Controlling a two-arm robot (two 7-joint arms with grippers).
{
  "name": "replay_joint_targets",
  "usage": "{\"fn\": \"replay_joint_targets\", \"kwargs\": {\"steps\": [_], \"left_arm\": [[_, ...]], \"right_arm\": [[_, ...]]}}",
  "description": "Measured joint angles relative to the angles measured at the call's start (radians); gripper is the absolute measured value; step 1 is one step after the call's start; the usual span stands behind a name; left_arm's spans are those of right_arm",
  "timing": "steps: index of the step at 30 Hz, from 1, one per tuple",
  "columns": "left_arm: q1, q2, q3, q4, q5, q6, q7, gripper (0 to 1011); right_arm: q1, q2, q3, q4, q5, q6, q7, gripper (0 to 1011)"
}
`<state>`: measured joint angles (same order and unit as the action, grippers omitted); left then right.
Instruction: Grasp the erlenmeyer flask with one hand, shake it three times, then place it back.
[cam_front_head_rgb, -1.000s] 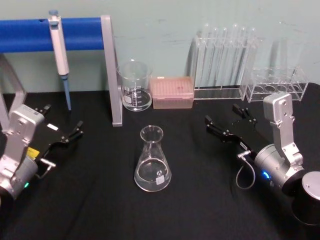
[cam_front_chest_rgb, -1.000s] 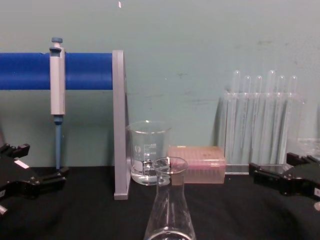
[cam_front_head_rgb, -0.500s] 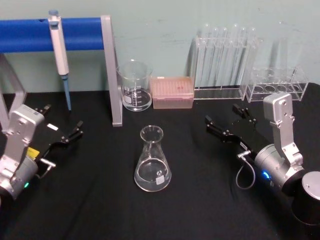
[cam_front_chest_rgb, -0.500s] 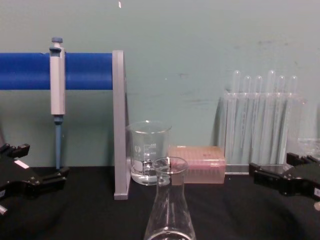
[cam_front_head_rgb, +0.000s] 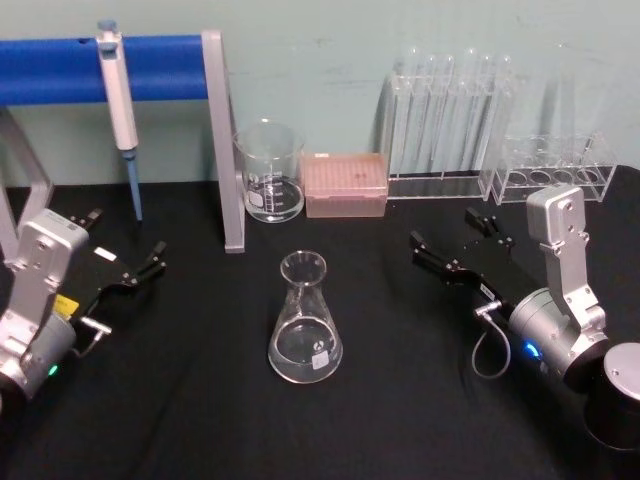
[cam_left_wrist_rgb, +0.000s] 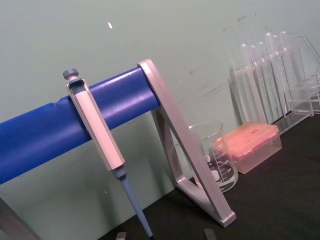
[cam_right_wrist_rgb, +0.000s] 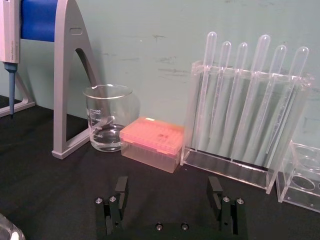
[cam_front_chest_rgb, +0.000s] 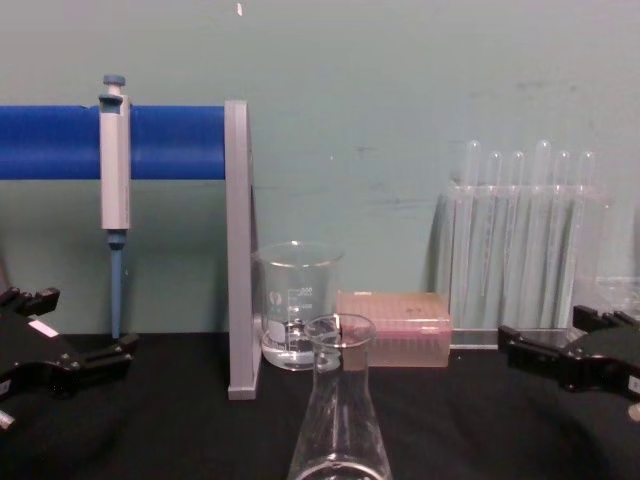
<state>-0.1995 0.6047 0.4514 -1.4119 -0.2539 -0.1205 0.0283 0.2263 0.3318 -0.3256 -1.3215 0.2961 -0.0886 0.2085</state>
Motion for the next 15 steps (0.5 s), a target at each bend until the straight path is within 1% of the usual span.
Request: {"fn": "replay_joint_targets", "kwargs": {"steps": [15], "left_arm": [[0.000, 0.000, 0.000, 0.000, 0.000, 0.000, 0.000, 1001]], "right_arm": [[0.000, 0.000, 0.000, 0.000, 0.000, 0.000, 0.000, 1000]]}}
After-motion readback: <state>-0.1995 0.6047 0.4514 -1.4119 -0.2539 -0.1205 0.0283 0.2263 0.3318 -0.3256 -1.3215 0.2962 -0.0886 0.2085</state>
